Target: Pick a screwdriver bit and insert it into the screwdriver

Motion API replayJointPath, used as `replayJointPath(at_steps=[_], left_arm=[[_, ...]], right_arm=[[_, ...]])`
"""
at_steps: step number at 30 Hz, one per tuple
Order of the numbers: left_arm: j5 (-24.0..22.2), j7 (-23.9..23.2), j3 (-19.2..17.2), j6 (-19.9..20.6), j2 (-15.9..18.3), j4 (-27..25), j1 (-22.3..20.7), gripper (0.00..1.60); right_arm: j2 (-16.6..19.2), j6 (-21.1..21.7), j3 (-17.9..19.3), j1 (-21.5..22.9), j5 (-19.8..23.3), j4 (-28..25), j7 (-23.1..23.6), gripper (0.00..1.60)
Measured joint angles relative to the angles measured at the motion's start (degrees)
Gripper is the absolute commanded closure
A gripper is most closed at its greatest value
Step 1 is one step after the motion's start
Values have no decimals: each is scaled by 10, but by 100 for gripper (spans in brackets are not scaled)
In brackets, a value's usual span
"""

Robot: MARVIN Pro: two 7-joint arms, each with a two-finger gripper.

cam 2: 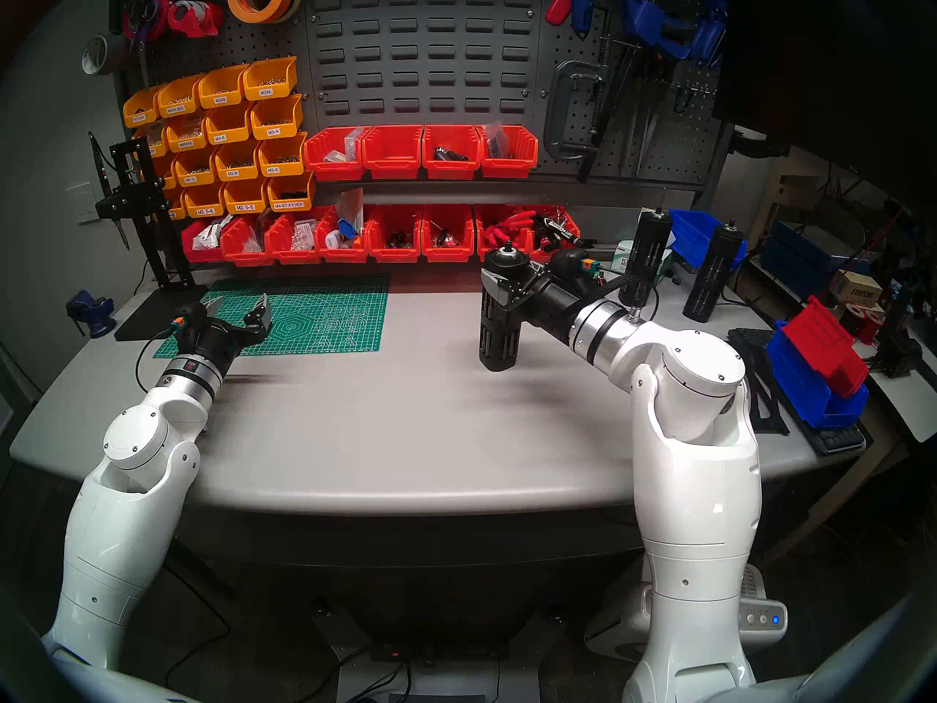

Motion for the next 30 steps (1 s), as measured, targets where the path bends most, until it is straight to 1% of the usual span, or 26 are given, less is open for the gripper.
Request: replayJointPath(at_steps=[3, 6, 7, 9, 12, 13, 20, 26, 30], left_arm=[[0, 0, 0, 0, 0, 0, 0, 0], [0, 0, 0, 0, 0, 0, 0, 0], [0, 0, 0, 0, 0, 0, 0, 0], [0, 0, 0, 0, 0, 0, 0, 0], [0, 0, 0, 0, 0, 0, 0, 0], [0, 0, 0, 0, 0, 0, 0, 0], [0, 0, 0, 0, 0, 0, 0, 0], [0, 0, 0, 0, 0, 0, 0, 0], [0, 0, 0, 0, 0, 0, 0, 0]], right_arm=[[-3, 0, -10, 0, 2, -1, 5, 105], [-5, 0, -20, 0, 3, -1, 10, 101], [-6, 1, -24, 0, 3, -2, 12, 97], [-7, 1, -29, 0, 4, -3, 15, 96], [-9, 2, -42, -2, 4, -6, 22, 106], [-9, 2, -46, -2, 5, -7, 24, 107], [-12, 8, -71, -11, 8, -20, 41, 104], [-13, 18, -83, -22, 9, -37, 50, 102], [-13, 24, -91, -29, 11, -47, 57, 97]])
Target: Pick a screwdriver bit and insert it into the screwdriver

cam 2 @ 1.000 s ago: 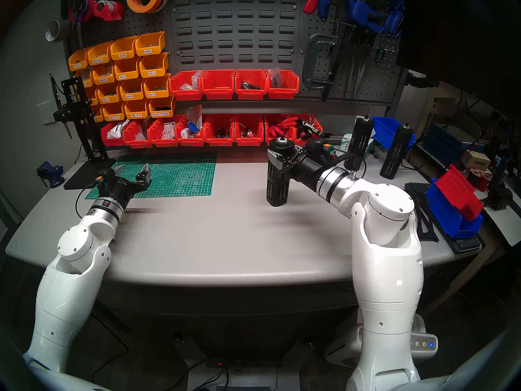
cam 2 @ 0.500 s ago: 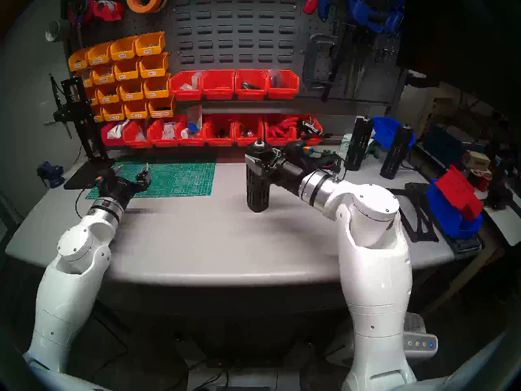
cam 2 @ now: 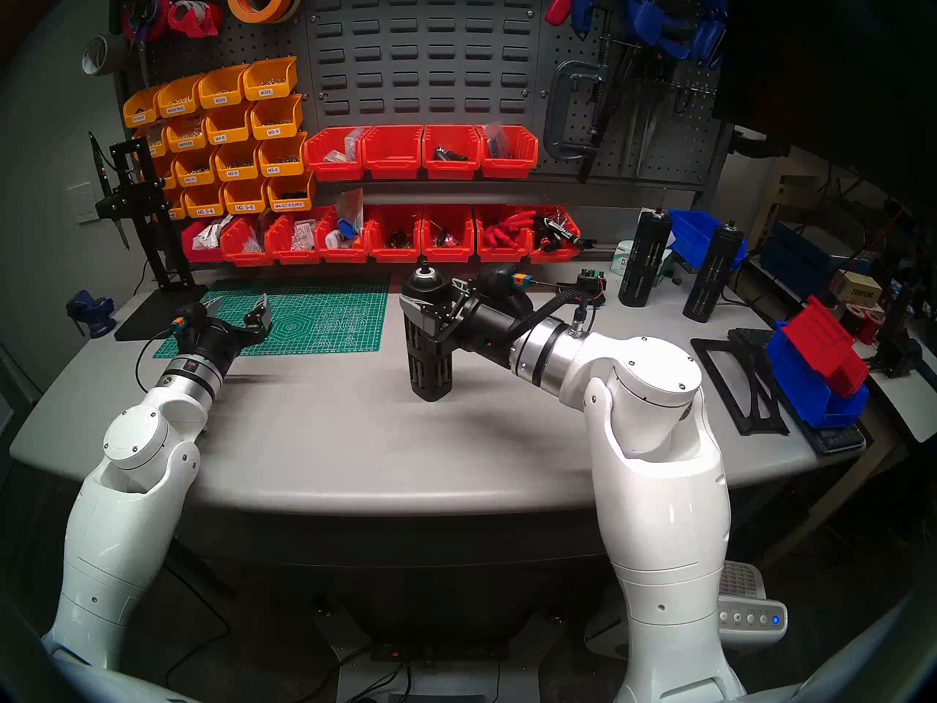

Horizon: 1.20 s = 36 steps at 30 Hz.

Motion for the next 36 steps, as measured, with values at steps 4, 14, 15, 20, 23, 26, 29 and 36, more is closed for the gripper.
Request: replayJointPath(at_steps=[4, 14, 15, 20, 23, 26, 29, 36], left_arm=[[0, 0, 0, 0, 0, 0, 0, 0], [0, 0, 0, 0, 0, 0, 0, 0], [0, 0, 0, 0, 0, 0, 0, 0], [0, 0, 0, 0, 0, 0, 0, 0], [0, 0, 0, 0, 0, 0, 0, 0], [0, 0, 0, 0, 0, 0, 0, 0], [0, 0, 0, 0, 0, 0, 0, 0], [0, 0, 0, 0, 0, 0, 0, 0]], right_arm=[[-1, 3, -8, -5, 1, -6, 5, 98], [-2, 2, -15, -6, 0, -8, 8, 20], [-2, 2, -15, -6, 0, -8, 8, 20], [-2, 2, -15, -6, 0, -8, 10, 0], [-2, 2, -14, -6, 0, -8, 12, 0], [-2, 2, -12, -6, 0, -8, 13, 0], [-2, 2, -10, -6, 0, -8, 15, 0], [2, 3, 3, -8, -2, -17, 19, 0]])
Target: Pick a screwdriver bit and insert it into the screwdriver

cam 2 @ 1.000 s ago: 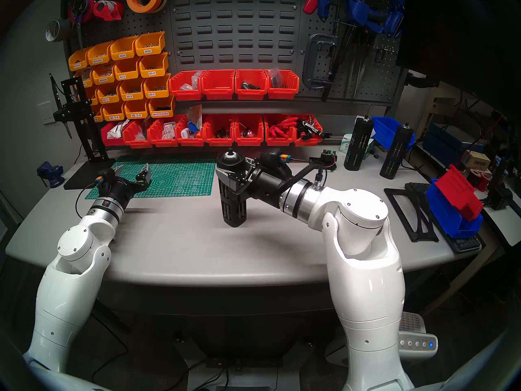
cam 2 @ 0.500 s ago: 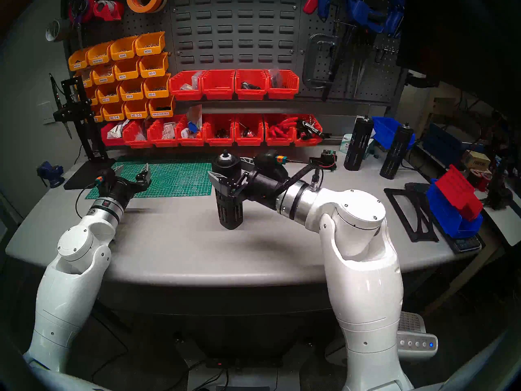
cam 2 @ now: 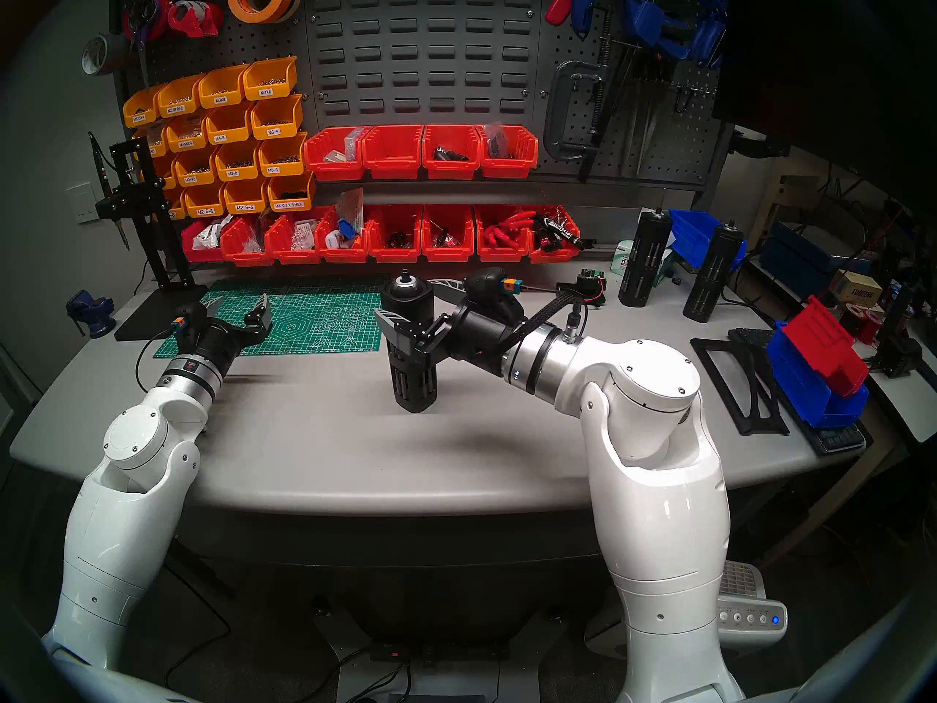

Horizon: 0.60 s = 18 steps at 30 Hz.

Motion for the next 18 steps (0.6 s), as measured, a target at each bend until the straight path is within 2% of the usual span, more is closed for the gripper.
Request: replayJointPath(at_steps=[18], left_arm=[[0, 0, 0, 0, 0, 0, 0, 0]], right_arm=[[7, 33, 37, -54, 15, -53, 25, 0]])
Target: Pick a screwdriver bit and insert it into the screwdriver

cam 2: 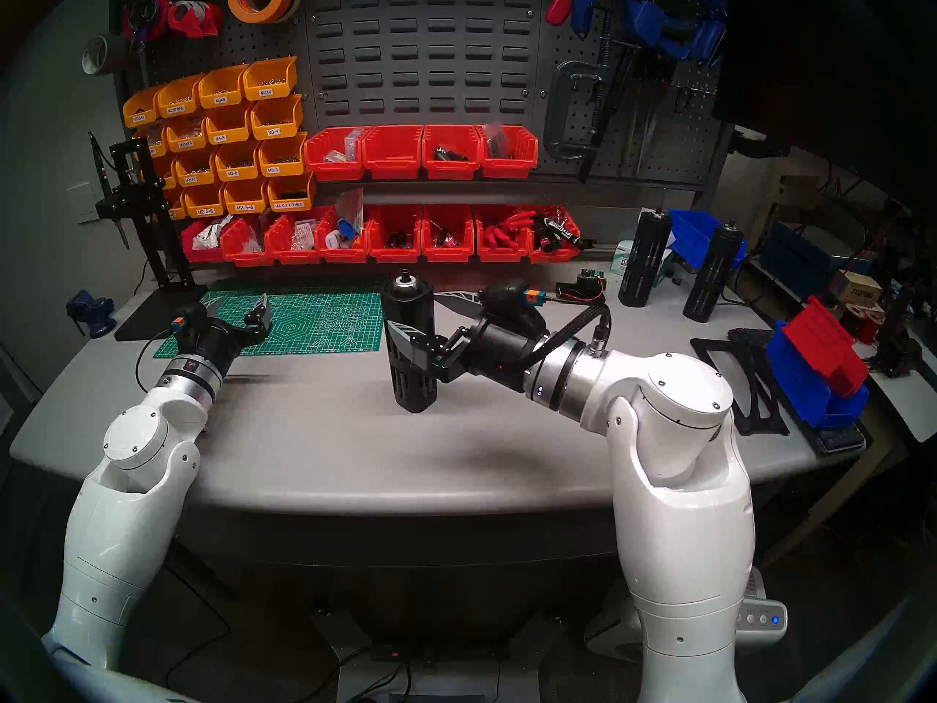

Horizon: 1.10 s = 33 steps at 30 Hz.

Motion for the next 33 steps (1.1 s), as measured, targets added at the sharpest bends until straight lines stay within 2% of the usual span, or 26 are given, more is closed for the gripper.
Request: replayJointPath(at_steps=[7, 17, 33], left_arm=[[0, 0, 0, 0, 0, 0, 0, 0], [0, 0, 0, 0, 0, 0, 0, 0], [0, 0, 0, 0, 0, 0, 0, 0]], right_arm=[[0, 2, 17, -24, 3, -28, 8, 0], [6, 0, 60, -85, 4, -77, 22, 0], [7, -26, 101, -161, 9, -103, 52, 0]])
